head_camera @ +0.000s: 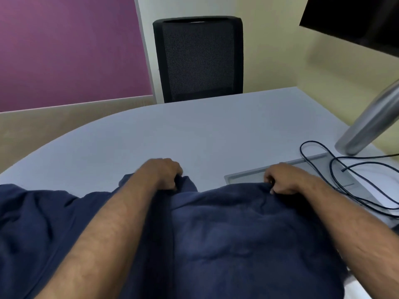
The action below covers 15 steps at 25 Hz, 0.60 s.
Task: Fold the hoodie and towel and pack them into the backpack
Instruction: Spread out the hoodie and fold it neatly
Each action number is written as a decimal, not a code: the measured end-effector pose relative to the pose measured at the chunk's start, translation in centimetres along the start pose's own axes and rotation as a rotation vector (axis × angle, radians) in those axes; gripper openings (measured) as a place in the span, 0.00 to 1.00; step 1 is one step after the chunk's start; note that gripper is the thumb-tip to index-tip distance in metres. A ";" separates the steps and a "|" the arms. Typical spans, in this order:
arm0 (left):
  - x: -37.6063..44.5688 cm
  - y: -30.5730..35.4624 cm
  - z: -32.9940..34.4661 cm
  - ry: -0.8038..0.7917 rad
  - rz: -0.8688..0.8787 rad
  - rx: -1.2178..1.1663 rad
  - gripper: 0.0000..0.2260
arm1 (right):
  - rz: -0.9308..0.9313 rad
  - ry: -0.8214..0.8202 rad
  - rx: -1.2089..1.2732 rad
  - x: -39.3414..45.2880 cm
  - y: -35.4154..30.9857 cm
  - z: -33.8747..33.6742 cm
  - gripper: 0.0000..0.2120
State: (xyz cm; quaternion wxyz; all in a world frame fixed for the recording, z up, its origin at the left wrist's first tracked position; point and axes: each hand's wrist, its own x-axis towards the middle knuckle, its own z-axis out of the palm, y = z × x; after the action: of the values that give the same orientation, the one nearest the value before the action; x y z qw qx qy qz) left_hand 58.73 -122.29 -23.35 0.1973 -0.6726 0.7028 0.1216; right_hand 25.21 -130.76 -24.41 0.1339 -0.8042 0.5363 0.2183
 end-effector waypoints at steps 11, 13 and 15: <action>-1.9 -7.9 -2.6 0.612 -0.595 -0.610 0.43 | 0.322 0.541 0.345 -0.7 -0.8 0.5 0.38; -2.7 -6.7 1.1 0.568 -0.351 -0.627 0.41 | 0.231 0.705 0.325 -1.6 -2.6 3.0 0.27; -3.7 -5.9 4.5 0.459 -0.273 -0.584 0.41 | 0.135 0.804 0.331 -2.8 -5.1 5.8 0.20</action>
State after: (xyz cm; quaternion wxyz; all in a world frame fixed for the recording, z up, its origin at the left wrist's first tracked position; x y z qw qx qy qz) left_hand 65.12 -117.38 -25.18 -0.1502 -0.7974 0.5686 0.1353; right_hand 27.82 -123.90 -28.15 0.0272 -0.7560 0.6250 -0.1926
